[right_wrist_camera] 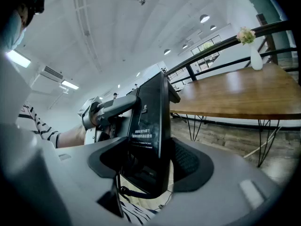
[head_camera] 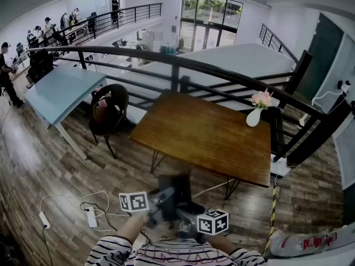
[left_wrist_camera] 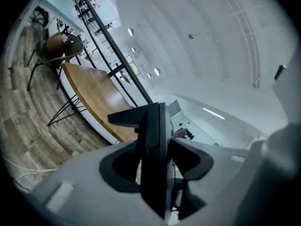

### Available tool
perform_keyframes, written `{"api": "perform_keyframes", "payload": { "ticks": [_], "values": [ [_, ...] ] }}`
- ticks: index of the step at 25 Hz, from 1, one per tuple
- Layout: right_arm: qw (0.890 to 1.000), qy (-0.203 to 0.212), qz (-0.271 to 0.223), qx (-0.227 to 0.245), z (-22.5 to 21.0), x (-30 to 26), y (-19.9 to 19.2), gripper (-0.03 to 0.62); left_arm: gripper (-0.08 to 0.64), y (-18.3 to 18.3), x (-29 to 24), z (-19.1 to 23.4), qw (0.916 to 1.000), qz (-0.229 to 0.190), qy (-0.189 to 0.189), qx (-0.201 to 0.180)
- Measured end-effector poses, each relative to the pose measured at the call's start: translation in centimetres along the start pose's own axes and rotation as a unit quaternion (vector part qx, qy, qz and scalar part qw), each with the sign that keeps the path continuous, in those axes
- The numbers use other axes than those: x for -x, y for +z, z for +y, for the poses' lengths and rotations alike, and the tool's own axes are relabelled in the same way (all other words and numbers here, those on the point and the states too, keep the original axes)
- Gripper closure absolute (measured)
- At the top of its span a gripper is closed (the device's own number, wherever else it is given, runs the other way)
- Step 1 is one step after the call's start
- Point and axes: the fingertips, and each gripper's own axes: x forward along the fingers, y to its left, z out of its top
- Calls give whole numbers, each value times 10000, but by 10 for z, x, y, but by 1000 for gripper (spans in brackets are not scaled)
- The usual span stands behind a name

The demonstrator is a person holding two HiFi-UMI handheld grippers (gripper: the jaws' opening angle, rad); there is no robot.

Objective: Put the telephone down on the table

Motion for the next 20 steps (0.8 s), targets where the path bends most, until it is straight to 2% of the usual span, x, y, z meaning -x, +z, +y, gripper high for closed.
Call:
{"api": "perform_keyframes", "payload": {
  "ticks": [11, 16, 20],
  "values": [
    [9999, -15, -117, -78, 20, -13, -16, 303, 354, -4, 25, 4, 9999, 93, -66, -114],
    [9999, 94, -9, -93, 8, -30, 2, 302, 354, 17, 14, 18, 10000, 29, 14, -78],
    [9998, 180, 10, -11, -16, -47, 33, 302, 356, 46, -9, 33, 9999, -99, 83, -55]
  ]
}}
